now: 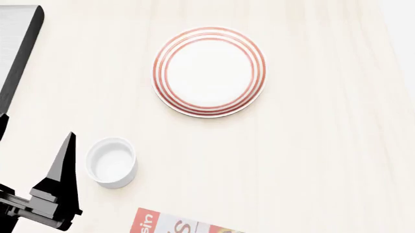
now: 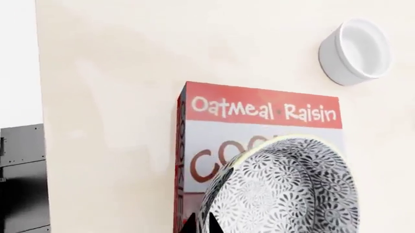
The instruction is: Pick the akita bowl on the cookies box and place it on the plate.
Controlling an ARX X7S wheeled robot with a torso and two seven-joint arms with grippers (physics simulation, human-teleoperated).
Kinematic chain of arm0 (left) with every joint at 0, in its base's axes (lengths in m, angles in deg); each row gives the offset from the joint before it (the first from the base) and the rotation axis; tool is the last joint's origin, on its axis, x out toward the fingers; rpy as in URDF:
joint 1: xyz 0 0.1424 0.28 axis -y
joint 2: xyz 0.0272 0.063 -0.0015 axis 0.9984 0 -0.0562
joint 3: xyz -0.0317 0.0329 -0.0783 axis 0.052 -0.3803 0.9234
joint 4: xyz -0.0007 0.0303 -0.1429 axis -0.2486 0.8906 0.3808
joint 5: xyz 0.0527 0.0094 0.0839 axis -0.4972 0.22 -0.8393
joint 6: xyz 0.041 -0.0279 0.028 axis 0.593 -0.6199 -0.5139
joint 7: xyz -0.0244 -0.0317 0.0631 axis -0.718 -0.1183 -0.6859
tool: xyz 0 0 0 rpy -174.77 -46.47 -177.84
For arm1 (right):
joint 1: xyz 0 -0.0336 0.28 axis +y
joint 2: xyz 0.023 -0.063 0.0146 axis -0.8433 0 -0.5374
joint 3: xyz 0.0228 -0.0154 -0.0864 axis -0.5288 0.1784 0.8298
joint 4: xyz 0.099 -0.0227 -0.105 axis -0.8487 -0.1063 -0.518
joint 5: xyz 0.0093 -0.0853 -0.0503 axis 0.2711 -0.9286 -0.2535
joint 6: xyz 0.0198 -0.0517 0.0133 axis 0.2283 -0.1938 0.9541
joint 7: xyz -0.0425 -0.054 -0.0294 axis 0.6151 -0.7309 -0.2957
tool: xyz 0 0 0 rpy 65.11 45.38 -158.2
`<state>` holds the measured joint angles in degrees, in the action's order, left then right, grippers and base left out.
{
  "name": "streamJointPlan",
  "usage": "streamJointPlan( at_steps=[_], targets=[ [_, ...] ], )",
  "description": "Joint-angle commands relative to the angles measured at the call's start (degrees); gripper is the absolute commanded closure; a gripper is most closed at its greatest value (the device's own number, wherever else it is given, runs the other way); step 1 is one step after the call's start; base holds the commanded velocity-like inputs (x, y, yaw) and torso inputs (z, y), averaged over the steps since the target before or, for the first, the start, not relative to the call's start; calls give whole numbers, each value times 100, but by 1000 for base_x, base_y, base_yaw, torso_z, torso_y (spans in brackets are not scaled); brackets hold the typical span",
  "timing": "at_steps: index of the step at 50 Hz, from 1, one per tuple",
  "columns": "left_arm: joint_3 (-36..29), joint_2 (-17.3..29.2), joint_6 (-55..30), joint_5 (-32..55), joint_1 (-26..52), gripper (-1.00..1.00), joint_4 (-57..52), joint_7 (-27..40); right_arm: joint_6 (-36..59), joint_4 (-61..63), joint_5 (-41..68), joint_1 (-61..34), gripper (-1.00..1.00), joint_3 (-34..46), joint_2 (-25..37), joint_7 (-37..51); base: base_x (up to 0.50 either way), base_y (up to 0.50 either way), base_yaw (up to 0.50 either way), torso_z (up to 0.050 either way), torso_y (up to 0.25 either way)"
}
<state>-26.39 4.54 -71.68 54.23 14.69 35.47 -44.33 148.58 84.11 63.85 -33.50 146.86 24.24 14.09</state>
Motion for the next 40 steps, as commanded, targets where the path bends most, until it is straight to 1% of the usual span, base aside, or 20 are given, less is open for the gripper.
streamJointPlan(
  at_steps=[1, 8, 19, 24, 26, 28, 30, 35, 40],
  targets=[
    [-24, 21, -37, 23, -7, -100, -58, 22, -247, -144, 1109, -1115, 100, 627, 189, 740, 0, 0, 0, 0, 0],
    [-19, 24, -10, 29, -24, -100, -51, 25, -64, -376, 1179, -1564, 100, 564, 297, 634, 0, 0, 0, 0, 0],
    [-23, 34, 2, 41, -30, -100, -47, 31, 383, -762, 1231, -2334, 100, 745, 413, 561, 0, 0, 0, 0, 0],
    [-25, 42, 8, 43, -29, -100, -62, 35, 620, -917, 1172, -2513, 100, 642, 486, 262, 0, 0, 0, 0, 0],
    [-22, 45, 7, 44, -24, -100, -64, 41, 752, -991, 1060, -2596, 100, 542, 517, 33, 0, 0, 0, 0, 0],
    [-27, 44, 23, 34, -31, -100, -58, 37, 819, -1054, 695, -2781, 100, 495, 597, -468, 0, 0, 0, 0, 0],
    [-27, 48, 18, 40, -25, -100, -55, 38, 819, -1022, 281, -2946, 100, 575, 683, -966, 0, 0, 0, 0, 0],
    [-30, 55, 20, 41, -23, -100, -64, 43, 782, -983, -475, -3258, 100, 723, 787, -1850, 0, 0, 0, 0, 0],
    [-35, 58, 35, 42, -34, -100, -61, 42, 774, -963, -1499, -3540, 100, 865, 900, -2949, 0, 0, 0, 0, 0]
  ],
)
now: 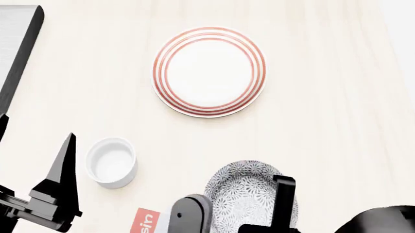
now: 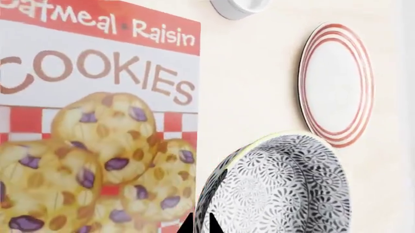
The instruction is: Pick the akita bowl on the cookies box and place it on the plate.
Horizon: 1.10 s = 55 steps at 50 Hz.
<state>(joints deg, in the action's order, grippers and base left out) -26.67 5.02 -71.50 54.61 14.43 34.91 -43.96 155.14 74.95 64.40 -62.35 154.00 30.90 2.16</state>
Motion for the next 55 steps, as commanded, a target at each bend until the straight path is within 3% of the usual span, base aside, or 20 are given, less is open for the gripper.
streamJointPlan(
  at_steps=[1, 9, 21, 30, 55],
  targets=[
    [-9, 12, 18, 1, -10, -100, -7, 5, 85, -59, -1689, -688, 100, 158, 256, -1936, 0, 0, 0, 0, 0],
    [-19, 19, 29, 10, -21, -100, -8, 3, -113, -247, -3302, -1094, 100, 528, 269, -3396, 0, 0, 0, 0, 0],
    [-20, 42, 66, 21, -44, -100, 11, -16, -1415, -1121, -5824, -1389, 100, 1812, -1, -4883, 0, 0, 0, 0, 0],
    [-44, 43, 87, 5, -38, -100, 35, -26, -2184, -2089, -6840, -1516, 100, 2359, -379, -5380, 0, 0, 0, 0, 0],
    [-86, 102, 96, 60, -96, -100, -58, -55, -4123, -5052, -8176, -965, 100, 2624, -1666, -5783, 0, 0, 0, 0, 0]
  ],
)
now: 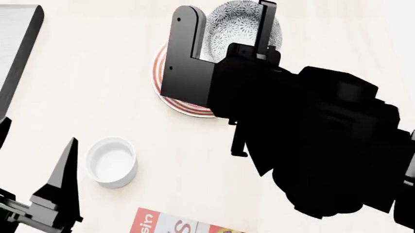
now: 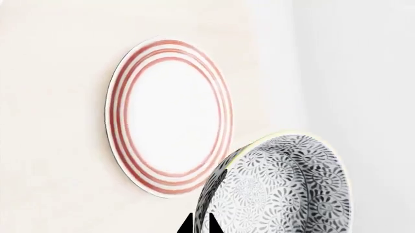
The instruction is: Pick the akita bowl on the cookies box and place it on the plate.
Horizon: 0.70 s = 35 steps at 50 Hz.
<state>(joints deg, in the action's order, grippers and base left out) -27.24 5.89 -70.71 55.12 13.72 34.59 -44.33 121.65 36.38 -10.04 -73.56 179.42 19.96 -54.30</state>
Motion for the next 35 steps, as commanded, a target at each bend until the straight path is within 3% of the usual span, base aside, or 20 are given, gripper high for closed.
streamJointPlan(
  at_steps=[1, 20, 35],
  targets=[
    [-26, 18, 17, 16, -26, -100, -29, -19, -892, -1460, -794, 187, 100, 78, -689, -162, 0, 0, 0, 0, 0],
    [-13, 52, 89, 76, -82, -100, -10, -64, -2845, -5315, -1389, 755, 100, -92, -2231, -552, 0, 0, 0, 0, 1],
    [59, 81, 171, 131, -143, -100, 34, -69, -3538, -6426, -1363, 1082, 100, -217, -2805, -931, 0, 0, 0, 0, 0]
  ],
)
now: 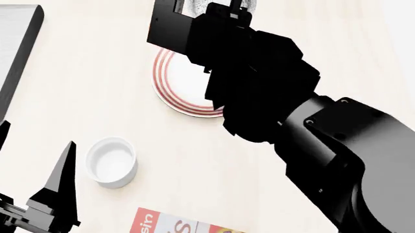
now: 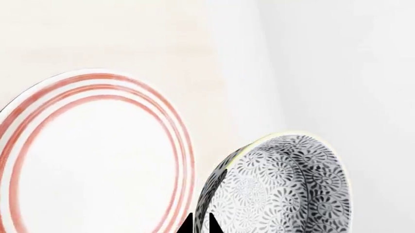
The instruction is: Pick the akita bowl on the cookies box and place it on the plate.
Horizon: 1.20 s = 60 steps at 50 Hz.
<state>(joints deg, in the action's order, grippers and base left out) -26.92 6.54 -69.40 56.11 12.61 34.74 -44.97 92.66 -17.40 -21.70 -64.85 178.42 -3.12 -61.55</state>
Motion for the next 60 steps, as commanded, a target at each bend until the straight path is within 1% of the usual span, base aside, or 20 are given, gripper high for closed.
streamJointPlan(
  at_steps=[1, 6, 17, 29, 43, 60],
  targets=[
    [28, 21, 36, 42, -31, -100, 12, -7, -746, -1215, -208, 261, 100, -129, -579, -234, 0, 0, 0, 0, 0],
    [-5, 49, 22, -7, -31, -100, 23, -18, -943, -1511, -328, 450, 100, -196, -712, -287, 0, 0, 0, 0, 0],
    [-16, 92, 73, -8, -62, -100, -22, -64, -755, -1446, -775, 724, 100, -596, -715, -226, 0, 0, 0, 0, 1],
    [6, 105, 171, -8, -107, -100, 24, -102, -798, -1440, -1042, 1060, 100, -629, -715, -167, 0, 0, 0, 0, 0],
    [-37, 102, 303, -132, -173, -100, 35, -132, -820, -1455, -1074, 1194, 100, -652, -715, -189, 0, 0, 0, 0, 1],
    [32, 129, 404, 92, -187, -100, 64, -248, -846, -1481, -1093, 1257, 100, -648, -715, -208, 0, 0, 0, 0, -14]
  ],
)
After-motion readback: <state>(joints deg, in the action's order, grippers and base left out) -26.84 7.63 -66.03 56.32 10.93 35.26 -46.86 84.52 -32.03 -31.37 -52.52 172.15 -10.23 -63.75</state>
